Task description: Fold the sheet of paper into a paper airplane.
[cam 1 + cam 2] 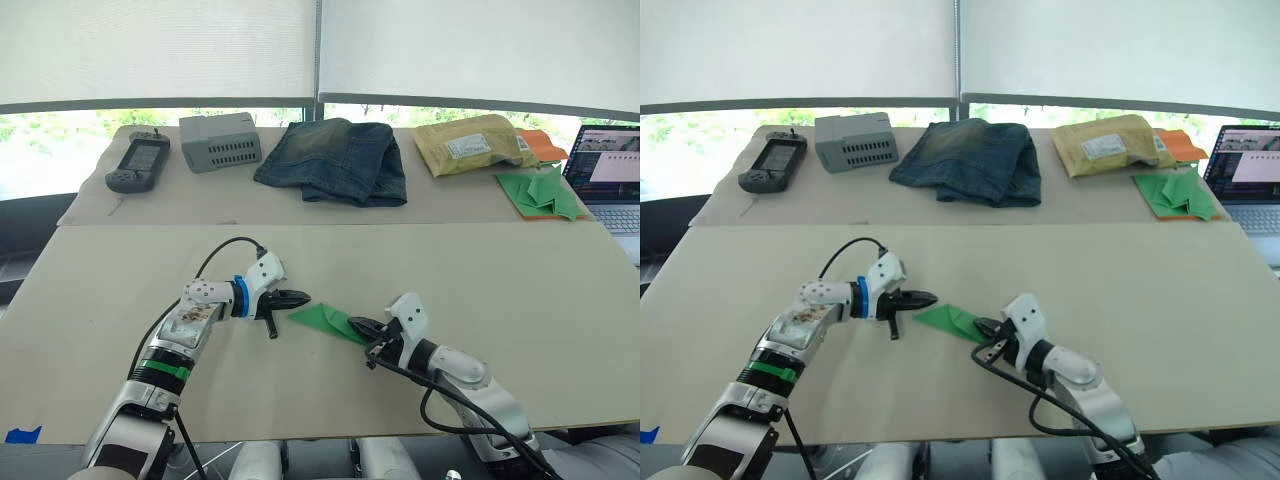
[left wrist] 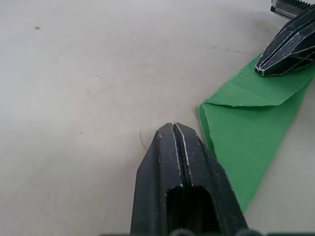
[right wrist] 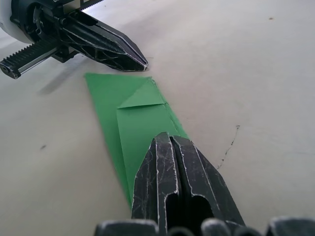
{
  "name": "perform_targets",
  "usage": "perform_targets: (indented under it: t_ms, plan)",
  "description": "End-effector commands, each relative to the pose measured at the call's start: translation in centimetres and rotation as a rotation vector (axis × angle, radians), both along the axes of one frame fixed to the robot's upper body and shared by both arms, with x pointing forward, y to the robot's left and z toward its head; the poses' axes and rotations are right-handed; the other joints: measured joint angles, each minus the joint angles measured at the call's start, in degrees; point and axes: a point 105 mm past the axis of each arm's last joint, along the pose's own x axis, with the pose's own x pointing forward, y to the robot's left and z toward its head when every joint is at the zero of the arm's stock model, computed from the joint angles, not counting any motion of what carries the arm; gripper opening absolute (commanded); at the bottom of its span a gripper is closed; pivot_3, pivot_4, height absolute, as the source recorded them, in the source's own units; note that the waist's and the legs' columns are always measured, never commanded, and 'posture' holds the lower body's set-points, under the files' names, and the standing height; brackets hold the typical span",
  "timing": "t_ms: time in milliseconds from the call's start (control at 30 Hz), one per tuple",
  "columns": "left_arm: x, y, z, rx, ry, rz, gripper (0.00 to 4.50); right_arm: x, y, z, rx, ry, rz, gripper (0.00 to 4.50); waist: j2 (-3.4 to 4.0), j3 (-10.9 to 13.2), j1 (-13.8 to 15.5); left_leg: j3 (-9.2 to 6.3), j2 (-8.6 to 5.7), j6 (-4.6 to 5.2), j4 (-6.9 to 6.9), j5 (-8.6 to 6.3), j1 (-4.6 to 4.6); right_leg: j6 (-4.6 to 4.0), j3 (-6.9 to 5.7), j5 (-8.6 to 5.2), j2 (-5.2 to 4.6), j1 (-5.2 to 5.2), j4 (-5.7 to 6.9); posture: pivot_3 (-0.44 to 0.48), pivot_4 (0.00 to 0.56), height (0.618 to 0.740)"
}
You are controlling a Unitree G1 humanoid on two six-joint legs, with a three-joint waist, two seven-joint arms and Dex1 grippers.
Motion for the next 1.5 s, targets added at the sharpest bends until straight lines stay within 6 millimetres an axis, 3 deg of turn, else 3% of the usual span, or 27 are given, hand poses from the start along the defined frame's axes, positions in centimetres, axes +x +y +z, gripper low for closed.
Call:
perform_targets:
  t_ms: [33,133,233,333,467,600,800,900,1067,1200,1467,1500]
  plan:
    - [-0.7,1.9,-1.4,0.018,0.072,0.054,0.00,0.3,-0.4,0.0,0.012,0.003,-0.004,0.04,0.00,0.0,-0.1,0.00,0.02,0.00,0.00,0.00,0.00,0.00,0.00,0.00,0.01,-0.01,0.00,0.000,0.150,0.728]
    - [-0.8,2.2,0.0,-0.035,0.044,0.054,0.00,0.8,-0.6,2.2,0.046,-0.077,0.006,0.04,0.02,0.0,-0.1,0.02,0.06,0.00,-0.04,0.00,-0.06,-0.04,0.00,0.02,0.02,-0.12,0.01,0.000,0.150,0.728]
    - [-1.1,2.9,2.3,-0.100,0.016,0.037,0.00,0.2,-0.3,5.8,0.076,-0.175,0.134,0.04,0.11,0.2,0.0,0.02,0.03,0.00,-0.03,0.00,-0.21,-0.06,0.00,0.03,0.00,-0.26,0.01,0.000,0.150,0.728]
    - [-1.8,3.7,3.7,-0.124,0.006,-0.001,0.00,-0.6,-0.2,8.0,0.079,-0.191,0.268,0.04,0.13,0.5,0.0,0.02,-0.02,0.00,-0.01,0.00,-0.33,-0.06,0.01,0.04,-0.03,-0.33,-0.02,0.000,0.150,0.728]
    - [-3.5,4.1,4.9,-0.131,0.044,-0.071,0.00,-2.0,0.6,8.2,-0.018,-0.146,0.420,0.04,0.16,0.8,0.3,-0.04,-0.06,0.00,0.00,0.00,-0.44,-0.07,-0.03,0.04,-0.07,-0.38,-0.09,0.000,0.150,0.728]
    - [-4.5,4.6,5.1,-0.113,0.068,-0.081,0.00,-2.1,1.6,8.4,-0.039,-0.108,0.452,0.04,0.15,0.8,0.3,-0.05,-0.06,0.04,-0.01,-0.04,-0.47,-0.10,-0.05,0.02,-0.09,-0.40,-0.11,0.000,0.150,0.728]
    - [-4.9,5.0,4.9,-0.100,0.070,-0.048,0.00,0.5,1.1,6.0,-0.178,-0.088,0.360,0.04,0.13,0.8,0.3,0.00,-0.08,0.04,0.03,-0.04,-0.44,-0.09,-0.05,0.03,-0.14,-0.40,-0.10,0.000,0.150,0.728]
    - [-4.9,4.8,5.0,-0.125,0.066,-0.032,0.00,2.6,-0.4,5.9,-0.214,-0.098,0.280,0.04,0.12,0.8,0.3,0.02,-0.13,0.04,0.06,-0.03,-0.44,-0.09,-0.05,0.04,-0.19,-0.40,-0.09,0.000,0.150,0.728]
    - [-5.5,4.2,4.6,-0.130,0.069,-0.038,0.00,4.5,-2.0,5.9,-0.238,-0.109,0.229,0.04,0.12,0.8,0.3,0.01,-0.19,0.05,0.04,-0.04,-0.45,-0.12,-0.05,0.06,-0.22,-0.40,-0.10,0.000,0.150,0.728]
    - [-5.6,3.9,4.6,-0.135,0.071,-0.037,0.00,5.1,-2.1,7.3,-0.170,-0.130,0.223,0.04,0.11,0.8,0.3,0.00,-0.23,0.05,0.03,-0.04,-0.49,-0.34,-0.04,0.20,-0.25,-0.42,-0.09,0.000,0.150,0.728]
    - [-5.2,4.1,4.4,-0.132,0.067,-0.023,0.00,4.9,-3.0,12.8,-0.045,-0.170,0.234,0.04,0.13,0.8,0.2,0.00,-0.23,0.05,0.06,-0.04,-0.45,-0.31,-0.04,0.20,-0.24,-0.39,-0.05,0.000,0.150,0.728]
    - [-5.2,4.0,4.3,-0.129,0.067,-0.027,0.00,4.6,-2.8,12.6,-0.084,-0.142,0.258,0.31,0.14,0.8,0.2,-0.01,-0.23,0.05,0.06,-0.04,-0.45,-0.32,-0.04,0.21,-0.24,-0.39,-0.05,0.000,0.150,0.728]
